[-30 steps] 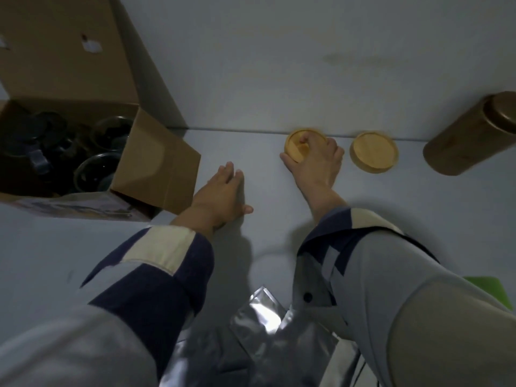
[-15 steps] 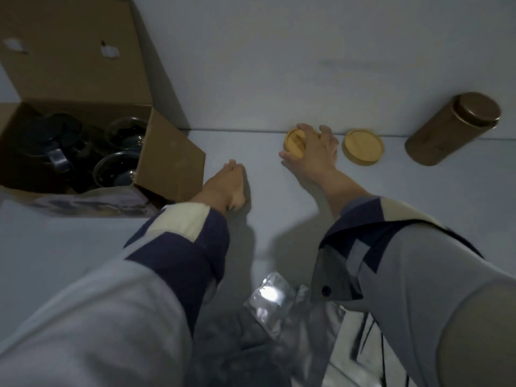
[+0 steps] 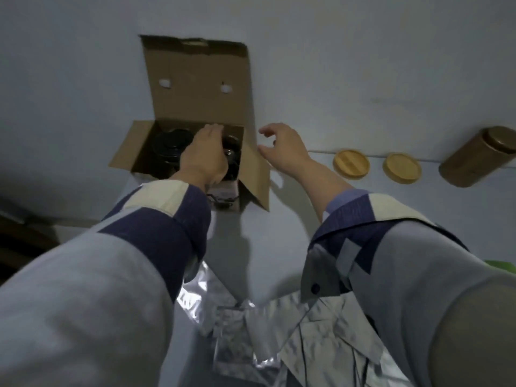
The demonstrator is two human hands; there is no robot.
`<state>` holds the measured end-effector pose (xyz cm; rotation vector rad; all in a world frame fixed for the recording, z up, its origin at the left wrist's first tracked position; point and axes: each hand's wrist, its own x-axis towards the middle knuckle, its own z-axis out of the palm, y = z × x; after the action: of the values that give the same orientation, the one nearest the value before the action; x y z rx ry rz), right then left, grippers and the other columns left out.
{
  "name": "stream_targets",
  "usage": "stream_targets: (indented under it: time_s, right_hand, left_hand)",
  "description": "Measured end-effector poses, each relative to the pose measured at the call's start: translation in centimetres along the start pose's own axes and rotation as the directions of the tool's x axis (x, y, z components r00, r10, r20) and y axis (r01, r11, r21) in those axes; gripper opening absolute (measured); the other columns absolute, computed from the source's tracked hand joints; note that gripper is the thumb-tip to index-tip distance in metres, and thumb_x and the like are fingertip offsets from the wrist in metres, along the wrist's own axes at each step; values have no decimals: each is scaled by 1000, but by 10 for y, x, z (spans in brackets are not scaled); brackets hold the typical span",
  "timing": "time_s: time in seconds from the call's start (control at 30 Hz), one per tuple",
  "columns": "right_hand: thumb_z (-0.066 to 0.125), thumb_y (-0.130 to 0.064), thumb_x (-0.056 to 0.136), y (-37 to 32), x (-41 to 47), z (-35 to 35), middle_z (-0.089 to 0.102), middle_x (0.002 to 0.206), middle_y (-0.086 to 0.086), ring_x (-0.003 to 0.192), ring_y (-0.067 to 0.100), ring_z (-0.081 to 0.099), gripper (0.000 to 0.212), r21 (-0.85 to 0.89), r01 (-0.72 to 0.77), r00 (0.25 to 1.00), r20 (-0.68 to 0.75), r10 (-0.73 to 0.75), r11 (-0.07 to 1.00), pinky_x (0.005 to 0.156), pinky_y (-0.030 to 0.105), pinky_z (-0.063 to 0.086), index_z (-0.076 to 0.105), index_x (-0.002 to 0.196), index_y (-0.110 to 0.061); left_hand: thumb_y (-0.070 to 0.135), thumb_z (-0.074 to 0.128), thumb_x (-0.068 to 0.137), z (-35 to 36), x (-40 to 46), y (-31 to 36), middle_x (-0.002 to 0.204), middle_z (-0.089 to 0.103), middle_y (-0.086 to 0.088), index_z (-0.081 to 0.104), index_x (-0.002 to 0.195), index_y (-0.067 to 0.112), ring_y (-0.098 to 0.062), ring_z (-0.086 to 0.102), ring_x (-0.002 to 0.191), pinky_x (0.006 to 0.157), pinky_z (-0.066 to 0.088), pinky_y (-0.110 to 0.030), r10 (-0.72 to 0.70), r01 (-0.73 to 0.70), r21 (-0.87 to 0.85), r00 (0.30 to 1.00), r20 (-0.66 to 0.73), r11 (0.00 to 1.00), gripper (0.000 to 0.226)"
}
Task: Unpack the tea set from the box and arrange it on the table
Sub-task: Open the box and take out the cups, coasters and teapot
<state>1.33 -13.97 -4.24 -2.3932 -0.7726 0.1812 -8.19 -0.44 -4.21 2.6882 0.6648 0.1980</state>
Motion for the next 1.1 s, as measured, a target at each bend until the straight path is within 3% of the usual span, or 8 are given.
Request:
stream_targets:
  time_s: [0.17,0.27,0.37,0.57,0.7,0.9,1.0,1.1]
  right_hand:
    - [64,-48,83,-48,1,27,62,122,2,126,26,43,48,-261,120,984,157,-81,958,98,37,41,59,123,-23]
    - [58,-69,76,-61,1,38,61,118,4,125,28,40,56,-518,146,957,289,12,843,95,40,35,62,99,-19]
    - [56,-79,70,-70,3,42,60,119,6,127,29,39,63,-610,113,952,293,91,785,100,42,31,53,84,-18]
    - [59,-75,72,-88,12,48,45,144,7,139,31,27,79,-720,80,890,363,276,690,113,46,18,52,127,-18]
    - [62,-69,76,-85,13,55,51,136,6,135,29,31,56,-698,46,902,336,270,715,111,46,18,53,104,-22]
    - [65,-67,70,-78,5,48,56,121,5,127,28,37,56,-601,13,946,266,185,799,106,47,23,52,98,-20]
    - [66,-63,68,-74,-1,41,59,120,3,121,27,45,67,-488,2,978,182,100,873,98,44,31,56,117,-19]
    - [72,-55,68,-72,-6,32,56,132,1,123,24,50,80,-152,-98,989,98,114,983,101,39,38,47,134,-18]
  left_hand:
    - [33,47,97,-8,-19,-60,162,9,-7,16,153,8,-23,8,150,121,15,-38,-105,86,138,985,138,987,69]
    - [47,47,95,-8,-25,-70,163,-2,-5,5,154,9,-21,0,151,122,10,-36,-72,35,182,977,198,983,82]
    - [55,46,92,-11,-25,-72,162,-8,-7,-2,154,8,-22,-3,151,123,10,-38,-43,-18,245,969,244,969,92]
    - [52,47,92,-12,-26,-75,162,-14,-6,-7,153,9,-21,-7,151,123,8,-38,-27,-52,264,957,290,963,93]
    - [52,48,91,-14,-26,-76,162,-15,-5,-8,154,10,-21,-8,150,123,7,-38,-33,-52,262,950,309,964,94]
    - [50,49,91,-17,-24,-75,161,-15,-7,-8,153,8,-22,-8,150,122,4,-40,-38,-57,271,942,334,961,95]
    - [48,51,90,-16,-24,-74,162,-14,-8,-7,153,8,-23,-7,150,122,5,-41,-39,-51,262,944,327,964,95]
    - [48,52,88,-16,-24,-74,162,-12,-7,-5,154,8,-23,-6,151,121,5,-42,-43,-41,257,948,316,966,96]
